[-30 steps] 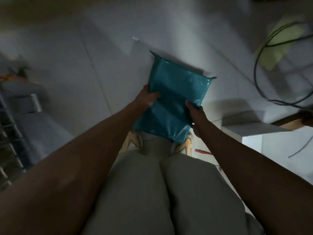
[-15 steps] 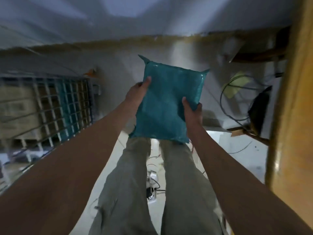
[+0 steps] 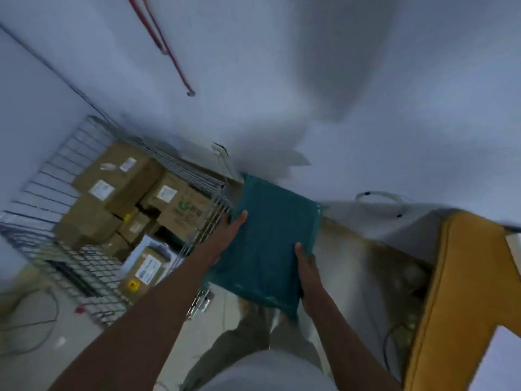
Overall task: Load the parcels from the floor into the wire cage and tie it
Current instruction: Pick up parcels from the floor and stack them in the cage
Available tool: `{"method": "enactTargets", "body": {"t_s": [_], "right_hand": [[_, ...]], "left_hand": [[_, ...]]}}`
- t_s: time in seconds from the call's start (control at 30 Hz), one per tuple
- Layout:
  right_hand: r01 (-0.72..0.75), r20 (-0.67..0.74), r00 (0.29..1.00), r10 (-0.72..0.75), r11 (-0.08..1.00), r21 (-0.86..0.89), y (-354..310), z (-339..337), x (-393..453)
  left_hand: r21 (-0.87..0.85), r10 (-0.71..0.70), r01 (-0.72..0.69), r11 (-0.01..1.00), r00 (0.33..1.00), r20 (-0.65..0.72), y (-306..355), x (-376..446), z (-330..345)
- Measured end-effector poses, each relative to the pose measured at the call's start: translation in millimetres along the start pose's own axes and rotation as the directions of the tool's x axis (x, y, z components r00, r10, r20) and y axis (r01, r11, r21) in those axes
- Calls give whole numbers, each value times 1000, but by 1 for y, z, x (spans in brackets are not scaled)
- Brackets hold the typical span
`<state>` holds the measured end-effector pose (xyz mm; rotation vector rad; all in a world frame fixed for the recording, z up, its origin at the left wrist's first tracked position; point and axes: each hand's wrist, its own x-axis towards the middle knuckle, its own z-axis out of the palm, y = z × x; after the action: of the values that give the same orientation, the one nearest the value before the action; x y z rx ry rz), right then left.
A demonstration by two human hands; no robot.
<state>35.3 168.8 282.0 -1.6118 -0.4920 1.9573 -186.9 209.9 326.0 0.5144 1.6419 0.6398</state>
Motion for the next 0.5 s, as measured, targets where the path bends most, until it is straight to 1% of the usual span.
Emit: {"method": "enactTargets", "body": {"t_s": [0.07,0.17,0.2,0.27,0.33,0.47,0.5], "right_hand": [[55,69,996,-48,994,-97,-10,21,-10],[112,149,986,-71,952,-286,-16,56,-26],[138,161,983,-88,935,-328,-18,70,-32],[178,180,977,-114,903,-391,-16,102,-45],[236,232,962,-141,859,-454,-7,138,-57],[339,325,929,-178,763,-550,26,223,-91],[347,352,923,-157,738,-579,36,243,-103]], "left_hand": [[-62,30,-36,997,995,-97,1,-29,-27],[-192,31,-72,979,978,-207,-19,-72,-64],[-255,26,-90,963,969,-246,-26,-87,-76],[-400,-8,-102,911,964,-264,-49,-109,-107],[-494,-15,-142,858,953,-302,-73,-133,-140],[-559,-16,-268,785,893,-450,-121,-186,-211],[-566,-21,-292,771,877,-481,-134,-198,-231]]}}
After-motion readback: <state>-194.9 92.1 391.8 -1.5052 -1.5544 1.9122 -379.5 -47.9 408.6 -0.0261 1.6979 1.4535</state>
